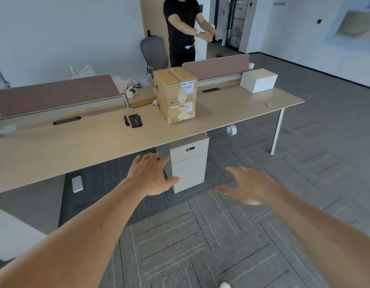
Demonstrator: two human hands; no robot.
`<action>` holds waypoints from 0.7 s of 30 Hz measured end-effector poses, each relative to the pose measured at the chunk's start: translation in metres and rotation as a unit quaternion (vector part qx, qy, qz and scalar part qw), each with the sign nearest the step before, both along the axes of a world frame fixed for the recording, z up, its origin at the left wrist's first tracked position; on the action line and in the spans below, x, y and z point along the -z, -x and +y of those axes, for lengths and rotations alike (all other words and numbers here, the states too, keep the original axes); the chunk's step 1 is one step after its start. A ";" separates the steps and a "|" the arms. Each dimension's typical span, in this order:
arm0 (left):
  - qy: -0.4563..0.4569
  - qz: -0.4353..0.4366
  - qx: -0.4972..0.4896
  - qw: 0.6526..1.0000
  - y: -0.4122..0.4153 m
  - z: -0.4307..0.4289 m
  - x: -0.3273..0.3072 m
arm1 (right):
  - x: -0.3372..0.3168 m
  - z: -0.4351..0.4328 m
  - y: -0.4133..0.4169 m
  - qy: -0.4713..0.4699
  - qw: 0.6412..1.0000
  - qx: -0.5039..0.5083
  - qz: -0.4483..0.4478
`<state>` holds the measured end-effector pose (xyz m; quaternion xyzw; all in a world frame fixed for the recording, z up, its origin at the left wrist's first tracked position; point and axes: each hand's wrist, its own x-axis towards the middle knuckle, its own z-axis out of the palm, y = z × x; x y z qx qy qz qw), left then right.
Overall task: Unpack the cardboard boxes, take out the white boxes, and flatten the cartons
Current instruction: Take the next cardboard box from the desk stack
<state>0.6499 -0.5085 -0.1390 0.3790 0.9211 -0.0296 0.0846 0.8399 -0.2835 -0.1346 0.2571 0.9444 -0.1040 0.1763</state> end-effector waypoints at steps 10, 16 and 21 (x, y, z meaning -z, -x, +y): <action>0.005 -0.009 -0.023 1.000 0.117 0.210 -0.013 | -0.001 0.229 0.132 -0.012 1.000 -0.021 0.009; -0.009 0.014 -0.034 0.999 0.197 0.306 -0.036 | -0.026 0.333 0.221 -0.012 0.998 -0.047 0.039; -0.016 0.020 -0.063 0.998 0.292 0.372 -0.034 | -0.027 0.410 0.309 -0.033 0.997 -0.058 0.028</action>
